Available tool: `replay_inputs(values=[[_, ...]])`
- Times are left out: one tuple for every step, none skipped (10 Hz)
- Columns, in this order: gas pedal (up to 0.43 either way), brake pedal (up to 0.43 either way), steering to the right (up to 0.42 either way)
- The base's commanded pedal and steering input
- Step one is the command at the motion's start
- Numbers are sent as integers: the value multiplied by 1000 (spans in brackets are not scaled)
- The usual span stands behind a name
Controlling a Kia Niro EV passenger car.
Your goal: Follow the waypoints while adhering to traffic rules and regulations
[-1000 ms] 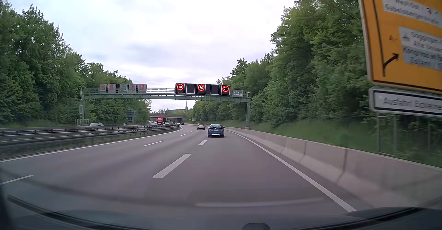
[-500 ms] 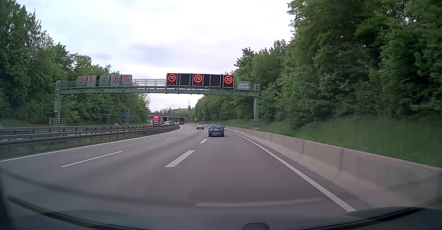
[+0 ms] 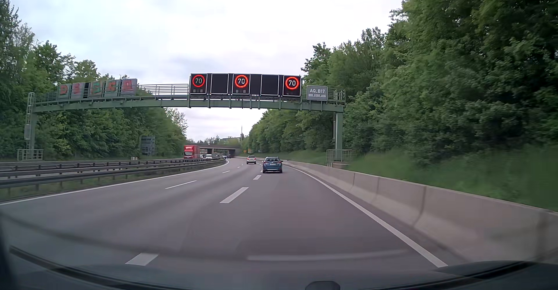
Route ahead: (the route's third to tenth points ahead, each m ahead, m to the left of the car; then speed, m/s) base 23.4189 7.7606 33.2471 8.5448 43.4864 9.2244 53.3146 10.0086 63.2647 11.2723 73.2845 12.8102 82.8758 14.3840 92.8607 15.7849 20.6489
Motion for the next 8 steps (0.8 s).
replay_inputs(values=[[197,0,-11],[197,0,-10],[197,0,-11],[197,0,-11],[197,0,-10],[197,0,-10],[197,0,-10],[197,0,-10]])
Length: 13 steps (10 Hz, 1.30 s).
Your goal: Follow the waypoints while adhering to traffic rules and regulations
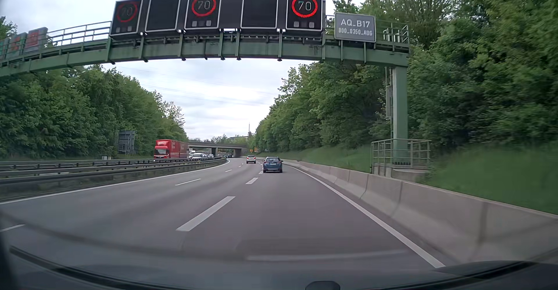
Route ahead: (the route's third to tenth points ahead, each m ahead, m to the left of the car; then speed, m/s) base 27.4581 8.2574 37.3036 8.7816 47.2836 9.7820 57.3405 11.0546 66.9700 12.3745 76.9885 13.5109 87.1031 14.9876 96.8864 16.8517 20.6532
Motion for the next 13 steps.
replay_inputs(values=[[197,0,-10],[197,0,-10],[197,0,-10],[189,0,-10],[189,0,-10],[189,0,-10],[189,0,-10],[189,0,-10],[189,0,-10],[189,0,-10],[189,0,-10],[189,0,-10],[189,0,-10]])
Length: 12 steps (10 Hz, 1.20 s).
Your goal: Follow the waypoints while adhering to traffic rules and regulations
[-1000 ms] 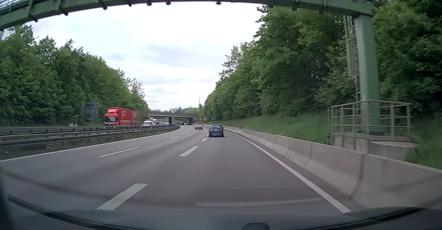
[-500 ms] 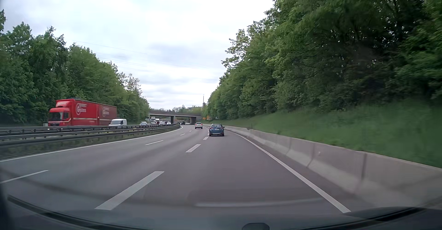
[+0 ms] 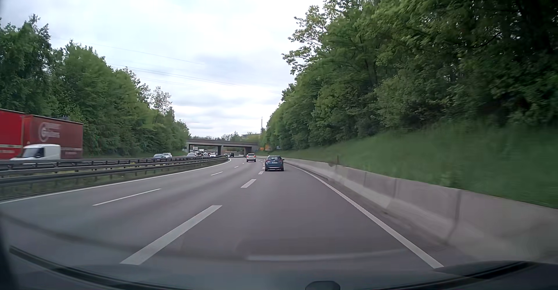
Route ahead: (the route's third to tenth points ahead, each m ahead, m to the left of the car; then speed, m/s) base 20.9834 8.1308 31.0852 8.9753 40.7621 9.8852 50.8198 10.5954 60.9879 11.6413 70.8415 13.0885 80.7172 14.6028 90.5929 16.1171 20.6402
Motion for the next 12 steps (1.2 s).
replay_inputs(values=[[177,0,-10],[177,0,-10],[177,0,-10],[177,0,-10],[177,0,-10],[177,0,-10],[177,0,-10],[177,0,-10],[177,0,-10],[177,0,-10],[177,0,-10],[169,0,-10]])
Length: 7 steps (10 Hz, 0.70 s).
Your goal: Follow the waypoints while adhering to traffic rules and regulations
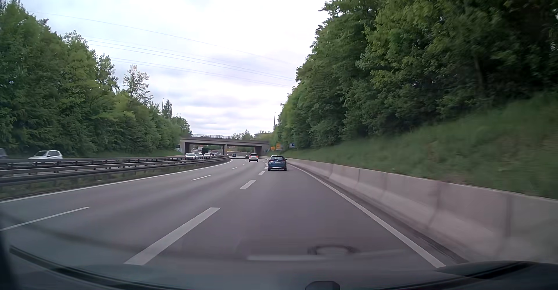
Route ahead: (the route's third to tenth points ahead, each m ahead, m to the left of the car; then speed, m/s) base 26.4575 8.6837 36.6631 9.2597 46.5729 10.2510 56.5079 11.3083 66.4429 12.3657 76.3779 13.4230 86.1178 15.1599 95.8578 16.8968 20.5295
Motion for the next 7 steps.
replay_inputs(values=[[157,0,-10],[157,0,-10],[157,0,-10],[150,0,-10],[138,0,-10],[138,0,-10],[138,0,-10]])
